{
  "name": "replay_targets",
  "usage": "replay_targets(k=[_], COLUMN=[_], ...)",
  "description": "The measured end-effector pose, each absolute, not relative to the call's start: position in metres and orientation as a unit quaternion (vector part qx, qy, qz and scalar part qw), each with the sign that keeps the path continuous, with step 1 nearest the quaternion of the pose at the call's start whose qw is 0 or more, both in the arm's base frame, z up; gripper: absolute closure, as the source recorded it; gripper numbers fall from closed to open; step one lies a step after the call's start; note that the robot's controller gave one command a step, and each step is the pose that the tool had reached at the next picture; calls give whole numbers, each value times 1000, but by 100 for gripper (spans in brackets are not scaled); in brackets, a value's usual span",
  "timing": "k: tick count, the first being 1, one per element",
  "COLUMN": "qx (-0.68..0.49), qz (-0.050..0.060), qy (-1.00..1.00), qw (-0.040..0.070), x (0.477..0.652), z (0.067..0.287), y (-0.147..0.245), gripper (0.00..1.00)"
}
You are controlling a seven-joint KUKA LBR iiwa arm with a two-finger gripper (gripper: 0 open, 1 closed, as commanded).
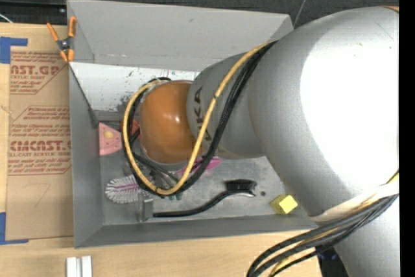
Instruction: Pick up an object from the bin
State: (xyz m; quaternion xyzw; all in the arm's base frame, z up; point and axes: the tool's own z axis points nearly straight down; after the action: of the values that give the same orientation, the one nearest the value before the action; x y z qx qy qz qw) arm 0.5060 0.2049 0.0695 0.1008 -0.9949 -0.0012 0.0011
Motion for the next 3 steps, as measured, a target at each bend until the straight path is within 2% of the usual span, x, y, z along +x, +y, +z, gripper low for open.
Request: replay_targets(k=[1, 2, 3], qx=[60, 96, 96], qz=[-1, -2, -2], qy=[-998, -995, -995], qw=[-4, 1, 1], x=[536, 510, 510], z=[70, 69, 69], y=[180, 203, 203], gripper=[0, 100, 100])
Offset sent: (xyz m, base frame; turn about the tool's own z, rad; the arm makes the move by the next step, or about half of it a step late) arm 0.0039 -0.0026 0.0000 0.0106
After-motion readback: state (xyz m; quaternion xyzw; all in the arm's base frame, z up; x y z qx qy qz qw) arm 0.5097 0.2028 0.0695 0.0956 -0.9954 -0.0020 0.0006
